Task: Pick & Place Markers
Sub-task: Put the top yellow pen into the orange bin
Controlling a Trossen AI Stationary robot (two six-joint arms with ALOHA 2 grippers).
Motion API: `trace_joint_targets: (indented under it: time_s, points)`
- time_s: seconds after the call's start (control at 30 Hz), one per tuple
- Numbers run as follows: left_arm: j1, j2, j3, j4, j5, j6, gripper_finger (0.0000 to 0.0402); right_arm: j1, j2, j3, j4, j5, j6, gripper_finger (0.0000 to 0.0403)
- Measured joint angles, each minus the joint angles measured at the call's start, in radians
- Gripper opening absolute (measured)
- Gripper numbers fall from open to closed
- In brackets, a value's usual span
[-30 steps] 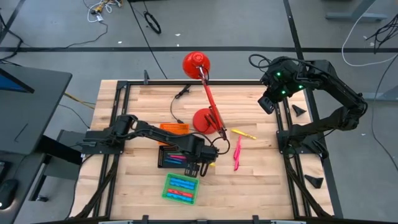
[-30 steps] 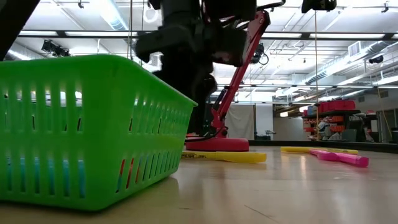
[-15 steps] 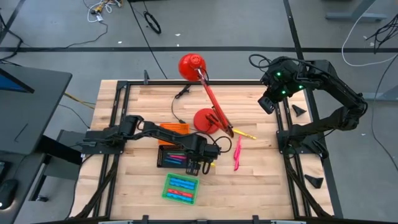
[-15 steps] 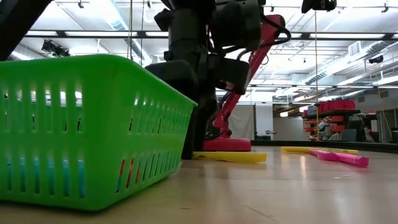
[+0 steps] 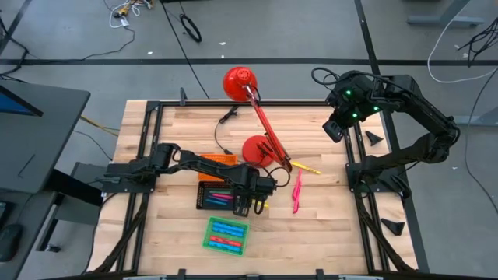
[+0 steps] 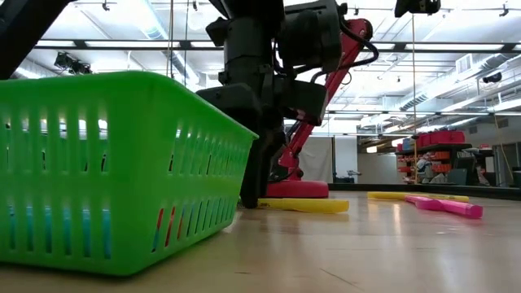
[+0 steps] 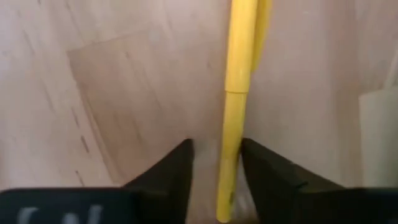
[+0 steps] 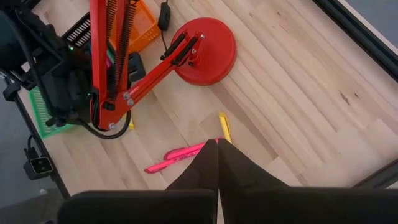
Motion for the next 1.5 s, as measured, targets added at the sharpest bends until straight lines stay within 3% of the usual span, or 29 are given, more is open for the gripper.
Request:
trace_joint_targets:
  time_s: [0.27, 0.6, 1.5]
  points:
    - [0.003, 0.000, 0.000, 0.005, 0.011, 0.004, 0.0024, 0.000, 0.000, 0.000, 0.000, 0.000, 0.000, 0.0000]
    - [0.001, 0.003, 0.022, -0.001, 0.019, -0.009, 0.0029, 0.000, 0.000, 0.000, 0.000, 0.000, -0.001, 0.0000]
    - [0.001, -0.003, 0.341, -0.304, -0.012, 0.000, 0.0022, 0.000, 0.000, 0.000, 0.000, 0.000, -0.001, 0.0000]
